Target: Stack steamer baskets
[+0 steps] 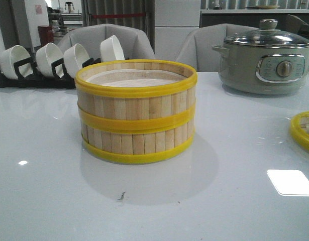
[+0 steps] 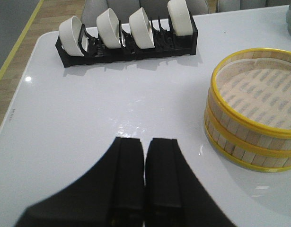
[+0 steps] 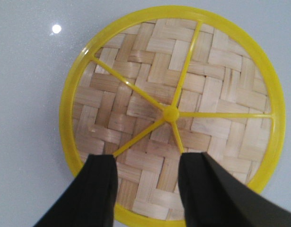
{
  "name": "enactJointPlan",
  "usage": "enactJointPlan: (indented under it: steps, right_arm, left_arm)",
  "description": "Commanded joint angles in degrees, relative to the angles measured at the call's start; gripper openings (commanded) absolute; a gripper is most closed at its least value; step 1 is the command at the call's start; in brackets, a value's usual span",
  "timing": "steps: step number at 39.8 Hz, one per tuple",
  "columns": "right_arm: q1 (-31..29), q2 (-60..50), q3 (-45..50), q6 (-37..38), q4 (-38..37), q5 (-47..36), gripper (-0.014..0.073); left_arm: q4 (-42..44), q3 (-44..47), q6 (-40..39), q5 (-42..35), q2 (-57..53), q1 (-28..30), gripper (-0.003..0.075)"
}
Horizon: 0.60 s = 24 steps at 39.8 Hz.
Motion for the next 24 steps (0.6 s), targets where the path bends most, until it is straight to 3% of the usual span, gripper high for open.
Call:
enactJointPlan:
  steps: [1, 24]
  right_arm:
    - [-0.3, 0.22, -3.9, -0.44, -0.75, -1.55, 0.0414]
    - [-2.69, 6.22, -5.51, -0.44, -1.23, -1.28, 0.0414]
  left_arm:
    - [0.67, -1.51, -0.59, -4.73, 0.03, -0.05, 0.0085]
    - [0.67, -1.51, -0.59, -4.73, 0.03, -0.05, 0.0085]
